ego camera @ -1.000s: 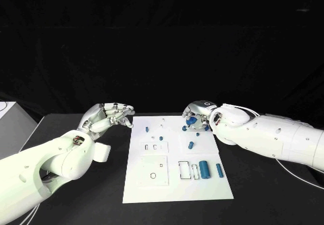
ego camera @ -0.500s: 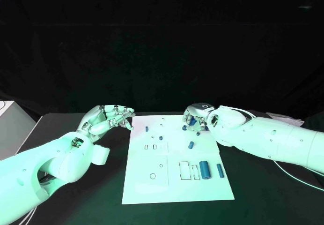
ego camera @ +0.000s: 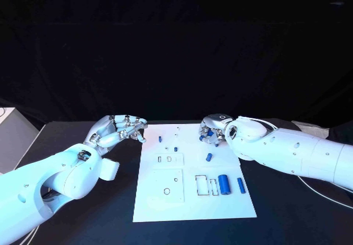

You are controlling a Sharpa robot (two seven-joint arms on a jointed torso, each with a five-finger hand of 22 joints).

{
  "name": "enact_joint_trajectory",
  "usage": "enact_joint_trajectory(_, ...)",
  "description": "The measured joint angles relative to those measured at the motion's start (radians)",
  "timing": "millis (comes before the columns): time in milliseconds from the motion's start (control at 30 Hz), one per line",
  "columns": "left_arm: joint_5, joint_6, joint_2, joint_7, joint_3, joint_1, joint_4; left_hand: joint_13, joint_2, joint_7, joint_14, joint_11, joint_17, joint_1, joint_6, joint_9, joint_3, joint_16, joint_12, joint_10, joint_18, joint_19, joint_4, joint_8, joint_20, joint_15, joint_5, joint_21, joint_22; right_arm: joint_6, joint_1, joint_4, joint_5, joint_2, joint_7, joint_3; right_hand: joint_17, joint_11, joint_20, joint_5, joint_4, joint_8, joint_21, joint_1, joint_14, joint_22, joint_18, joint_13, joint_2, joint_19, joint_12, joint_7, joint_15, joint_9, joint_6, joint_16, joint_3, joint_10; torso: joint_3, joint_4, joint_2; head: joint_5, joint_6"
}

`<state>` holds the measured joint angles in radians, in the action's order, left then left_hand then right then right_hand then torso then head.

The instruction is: Assemble the parts on the task board

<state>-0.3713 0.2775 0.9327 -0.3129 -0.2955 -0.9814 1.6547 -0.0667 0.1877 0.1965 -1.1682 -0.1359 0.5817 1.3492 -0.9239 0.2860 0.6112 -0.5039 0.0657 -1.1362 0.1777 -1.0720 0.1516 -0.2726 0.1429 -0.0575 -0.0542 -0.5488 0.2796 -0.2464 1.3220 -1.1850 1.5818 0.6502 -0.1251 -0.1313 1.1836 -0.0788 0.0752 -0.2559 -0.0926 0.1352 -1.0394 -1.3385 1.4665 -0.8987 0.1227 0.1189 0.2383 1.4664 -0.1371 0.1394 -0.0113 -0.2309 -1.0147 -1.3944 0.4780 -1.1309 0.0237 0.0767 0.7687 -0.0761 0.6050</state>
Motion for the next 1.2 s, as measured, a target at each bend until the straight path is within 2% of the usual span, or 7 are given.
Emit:
enact_joint_trajectory(200,-0.002,-0.002,0.0,0.004,0.0,0.0,-0.001,0.0,0.0,0.001,0.0,0.004,0.0,0.0,0.001,0.0,0.0,0.0,0.0,0.004,0.0,0.0,0.0,0.004,0.0,0.0,0.0,0.0,0.0,-0.001,0.001,0.0,0.001,-0.003,-0.002,0.001,0.0,0.0,0.0,0.0,0.003,0.0,0.0,0.0,0.0,0.0,0.0,0.0,0.0,0.0,0.0,0.004,0.0,-0.001,-0.004,-0.004,0.003,0.0,-0.0001,0.0008,0.005,0.0,-0.003)
enact_joint_trajectory(467,-0.004,-0.005,0.0,0.01,0.0,0.0,-0.004,0.0,0.0,0.004,0.0,0.003,0.001,0.0,0.004,0.001,0.0,0.0,0.0,0.004,0.0,0.003,0.0,0.004,0.004,0.0,0.0,0.0,0.001,-0.007,0.001,0.0,0.001,-0.008,-0.004,0.001,-0.002,-0.002,0.0,-0.006,0.0,0.008,0.0,0.004,0.0,-0.001,0.0,0.002,0.004,0.0,0.0,0.004,0.0,-0.01,-0.014,-0.004,0.04,-0.01,-0.0008,0.0012,0.01,0.0,-0.006)
enact_joint_trajectory(600,-0.005,-0.007,-0.001,0.013,0.0,0.0,-0.005,0.0,0.0,0.004,0.003,0.0,0.001,0.0,0.004,0.001,0.0,0.0,0.0,0.007,0.0,0.003,0.0,0.004,0.004,-0.003,0.0,0.0,0.001,-0.011,0.001,0.001,0.001,-0.011,-0.005,0.001,-0.002,0.001,0.0,-0.005,0.009,0.017,-0.004,0.004,0.0,-0.006,0.0,0.003,0.004,0.0,0.0,0.004,0.0,-0.015,-0.032,-0.004,0.067,-0.026,-0.0007,0.0012,0.012,0.0,-0.008)
enact_joint_trajectory(700,-0.006,-0.008,-0.001,0.015,0.0,0.0,-0.005,0.0,0.0,0.004,0.003,0.0,0.001,0.0,0.003,0.001,0.0,0.0,0.0,0.007,0.0,0.003,0.0,0.004,0.004,-0.003,0.0,0.0,0.002,-0.017,0.002,0.002,0.001,-0.013,-0.008,0.002,-0.002,0.009,0.0,0.023,0.026,0.035,-0.009,-0.007,0.0,-0.012,0.0,0.006,-0.007,0.0,0.0,-0.001,0.0,-0.031,-0.051,-0.004,0.107,-0.045,-0.0007,0.0012,0.014,-0.001,-0.008)
enact_joint_trajectory(800,-0.007,-0.009,-0.001,0.017,0.0,0.0,-0.005,0.0,0.0,0.004,0.003,0.0,0.002,0.0,0.004,0.001,0.002,0.0,0.0,0.007,0.0,0.003,-0.002,0.004,0.004,-0.003,0.0,0.0,0.002,-0.024,0.002,0.002,0.001,-0.015,-0.01,0.002,-0.001,0.011,0.0,0.024,0.041,0.043,-0.015,-0.011,0.0,-0.017,0.0,0.006,-0.011,0.0,0.0,-0.006,0.0,-0.041,-0.056,-0.01,0.124,-0.054,-0.0008,0.0014,0.015,-0.002,-0.009)
enact_joint_trajectory(933,-0.007,-0.011,-0.001,0.02,0.0,0.0,-0.005,0.0,0.0,0.004,0.003,0.0,0.002,0.0,0.003,0.002,0.003,0.0,0.0,0.007,0.0,0.003,-0.003,0.004,0.004,-0.003,0.0,-0.004,0.002,-0.037,0.002,0.001,0.002,-0.016,-0.016,0.002,0.004,0.015,0.0,0.028,0.055,0.05,-0.02,-0.013,0.0,-0.026,0.0,0.011,-0.014,0.0,0.003,-0.005,-0.007,-0.052,-0.063,-0.01,0.138,-0.07,-0.0002,0.0015,0.017,-0.002,-0.01)
enact_joint_trajectory(1200,-0.009,-0.014,-0.001,0.023,0.0,0.0,-0.006,0.0,0.0,0.004,0.003,0.0,0.003,0.0,0.003,0.001,0.003,0.0,0.0,0.007,0.0,0.003,-0.003,0.004,0.004,-0.003,0.0,-0.004,0.004,-0.061,0.001,-0.015,0.002,-0.016,-0.03,0.002,0.005,0.014,0.0,0.02,0.061,0.051,-0.024,-0.014,0.0,-0.031,0.0,0.014,-0.018,0.0,0.007,-0.005,-0.007,-0.059,-0.063,-0.014,0.143,-0.079,0.0005,0.0035,0.019,0.0,-0.014)
